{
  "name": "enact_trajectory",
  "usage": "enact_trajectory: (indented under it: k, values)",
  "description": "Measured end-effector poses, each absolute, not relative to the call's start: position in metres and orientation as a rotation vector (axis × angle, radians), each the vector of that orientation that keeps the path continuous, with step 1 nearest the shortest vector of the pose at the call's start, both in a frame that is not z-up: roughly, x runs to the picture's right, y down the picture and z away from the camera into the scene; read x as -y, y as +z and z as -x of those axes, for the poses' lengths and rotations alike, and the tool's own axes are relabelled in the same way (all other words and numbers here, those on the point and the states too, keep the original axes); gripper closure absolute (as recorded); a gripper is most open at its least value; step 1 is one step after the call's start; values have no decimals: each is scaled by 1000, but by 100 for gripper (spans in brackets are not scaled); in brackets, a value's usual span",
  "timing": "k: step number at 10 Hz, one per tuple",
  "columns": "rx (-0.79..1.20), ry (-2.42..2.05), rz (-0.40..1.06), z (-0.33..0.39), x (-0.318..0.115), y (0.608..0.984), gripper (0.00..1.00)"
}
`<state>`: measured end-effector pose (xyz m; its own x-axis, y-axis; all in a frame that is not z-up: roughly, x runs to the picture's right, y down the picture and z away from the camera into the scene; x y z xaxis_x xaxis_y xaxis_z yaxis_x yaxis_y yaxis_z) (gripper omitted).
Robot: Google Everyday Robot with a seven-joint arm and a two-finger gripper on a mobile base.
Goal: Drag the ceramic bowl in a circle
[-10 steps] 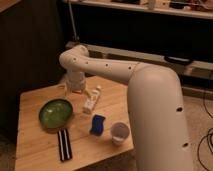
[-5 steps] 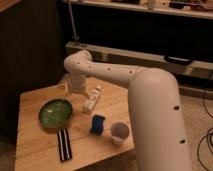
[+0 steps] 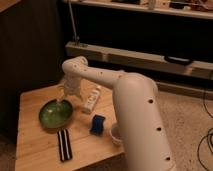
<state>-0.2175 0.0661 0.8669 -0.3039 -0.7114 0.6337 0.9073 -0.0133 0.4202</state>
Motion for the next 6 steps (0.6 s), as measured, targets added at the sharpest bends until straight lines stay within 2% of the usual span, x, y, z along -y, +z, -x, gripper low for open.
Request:
enact_trajectory:
  k: [4,6]
  values:
    - [1059,-1641,280,225,-85,885,21]
    - [1095,-1660,270,231,-92,884,37]
